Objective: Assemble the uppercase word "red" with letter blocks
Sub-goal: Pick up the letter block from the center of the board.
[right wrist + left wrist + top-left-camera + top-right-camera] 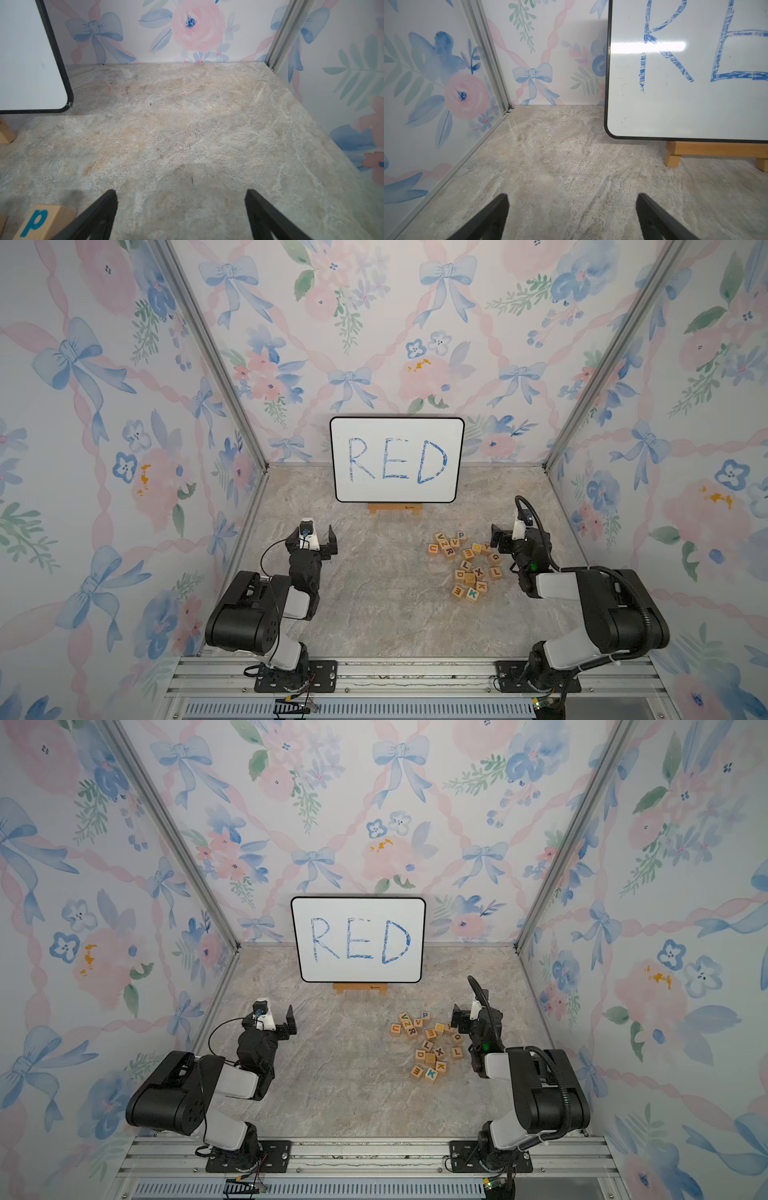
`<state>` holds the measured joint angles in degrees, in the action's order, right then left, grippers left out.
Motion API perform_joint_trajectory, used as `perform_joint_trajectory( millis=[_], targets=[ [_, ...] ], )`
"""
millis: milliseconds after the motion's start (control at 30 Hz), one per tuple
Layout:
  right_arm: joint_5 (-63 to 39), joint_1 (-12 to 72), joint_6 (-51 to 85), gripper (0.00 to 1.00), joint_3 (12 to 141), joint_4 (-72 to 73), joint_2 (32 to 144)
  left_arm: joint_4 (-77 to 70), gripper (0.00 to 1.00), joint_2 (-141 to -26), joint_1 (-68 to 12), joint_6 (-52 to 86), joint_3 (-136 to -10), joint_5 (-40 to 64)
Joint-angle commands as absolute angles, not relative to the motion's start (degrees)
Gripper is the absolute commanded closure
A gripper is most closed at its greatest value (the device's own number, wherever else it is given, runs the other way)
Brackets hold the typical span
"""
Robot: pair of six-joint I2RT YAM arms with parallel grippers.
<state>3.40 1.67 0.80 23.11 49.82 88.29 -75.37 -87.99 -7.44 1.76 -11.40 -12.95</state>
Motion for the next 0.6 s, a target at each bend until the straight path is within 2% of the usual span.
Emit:
perform_joint_trajectory(
  millis=[0, 567],
  targets=[
    [3.3, 1.7, 0.6, 0.03, 22.6, 51.5, 88.5, -76.9, 0.02, -88.6, -7.2, 2.2, -10.9, -12.4],
    [1.5, 0.8, 1.2, 0.03, 22.6, 51.3, 88.5, -76.8, 0.02, -88.7, -7.2, 2.3, -10.9, -12.3]
  ],
)
